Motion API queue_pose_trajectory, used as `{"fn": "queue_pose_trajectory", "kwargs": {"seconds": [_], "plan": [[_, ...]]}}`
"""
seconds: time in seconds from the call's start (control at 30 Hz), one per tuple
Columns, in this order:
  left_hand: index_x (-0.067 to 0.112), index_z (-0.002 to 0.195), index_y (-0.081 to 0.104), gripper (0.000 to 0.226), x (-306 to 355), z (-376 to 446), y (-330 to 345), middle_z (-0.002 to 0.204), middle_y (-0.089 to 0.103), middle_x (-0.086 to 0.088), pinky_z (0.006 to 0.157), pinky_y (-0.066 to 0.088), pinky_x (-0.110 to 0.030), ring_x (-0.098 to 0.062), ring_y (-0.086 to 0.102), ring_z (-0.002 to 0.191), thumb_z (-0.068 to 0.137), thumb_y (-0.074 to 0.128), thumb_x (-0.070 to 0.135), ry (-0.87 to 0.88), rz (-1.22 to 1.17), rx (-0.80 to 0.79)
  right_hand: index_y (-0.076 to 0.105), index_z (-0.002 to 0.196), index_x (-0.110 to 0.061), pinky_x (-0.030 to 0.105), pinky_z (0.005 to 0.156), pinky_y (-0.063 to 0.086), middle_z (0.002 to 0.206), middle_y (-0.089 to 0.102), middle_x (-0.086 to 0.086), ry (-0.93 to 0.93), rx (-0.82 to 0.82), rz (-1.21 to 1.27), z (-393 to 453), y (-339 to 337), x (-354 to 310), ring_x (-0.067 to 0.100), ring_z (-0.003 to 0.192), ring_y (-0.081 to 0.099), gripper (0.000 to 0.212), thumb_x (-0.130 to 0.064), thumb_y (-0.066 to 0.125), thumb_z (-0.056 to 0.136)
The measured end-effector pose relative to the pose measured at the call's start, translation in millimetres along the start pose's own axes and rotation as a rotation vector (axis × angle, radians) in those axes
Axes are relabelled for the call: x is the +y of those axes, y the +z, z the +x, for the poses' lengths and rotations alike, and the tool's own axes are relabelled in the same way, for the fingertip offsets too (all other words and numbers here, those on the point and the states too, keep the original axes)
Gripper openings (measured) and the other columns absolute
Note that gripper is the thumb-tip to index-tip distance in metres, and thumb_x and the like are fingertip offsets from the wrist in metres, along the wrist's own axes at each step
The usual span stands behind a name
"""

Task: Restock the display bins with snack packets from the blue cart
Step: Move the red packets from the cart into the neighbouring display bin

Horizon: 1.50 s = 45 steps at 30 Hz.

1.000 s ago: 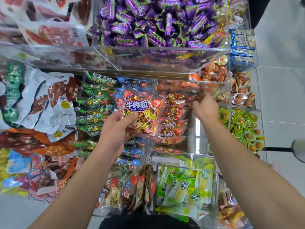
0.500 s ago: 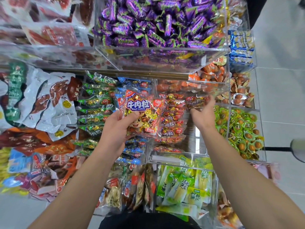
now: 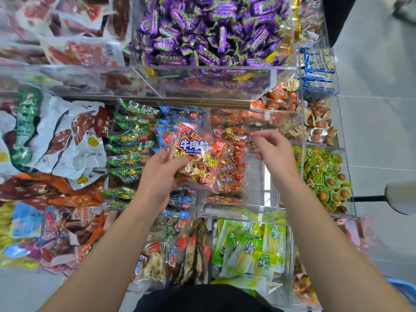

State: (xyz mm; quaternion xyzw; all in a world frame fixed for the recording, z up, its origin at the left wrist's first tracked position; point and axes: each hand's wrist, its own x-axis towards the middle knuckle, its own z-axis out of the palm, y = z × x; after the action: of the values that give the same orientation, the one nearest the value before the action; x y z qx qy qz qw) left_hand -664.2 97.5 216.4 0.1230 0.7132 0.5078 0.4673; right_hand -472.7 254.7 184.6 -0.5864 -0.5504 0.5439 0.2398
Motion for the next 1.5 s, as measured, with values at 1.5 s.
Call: {"fn": "queue_pose_trajectory", "kwargs": {"seconds": [1.5], "plan": [[0.026,0.101,0.069,0.011,0,5,16,0.1,0.078,0.005,0.097,0.054,-0.053,-0.019,0.073,0.097,0.101,0.059,0.029,0.023,0.013,0.072,0.054,0.124,-0.005,0.037,0.099,0.044,0.133,0.052,0.016,-0.11,0.234,-0.601,70,5,65,0.032,0.119,0.054,0.034,-0.007,0.06,0.091]]}}
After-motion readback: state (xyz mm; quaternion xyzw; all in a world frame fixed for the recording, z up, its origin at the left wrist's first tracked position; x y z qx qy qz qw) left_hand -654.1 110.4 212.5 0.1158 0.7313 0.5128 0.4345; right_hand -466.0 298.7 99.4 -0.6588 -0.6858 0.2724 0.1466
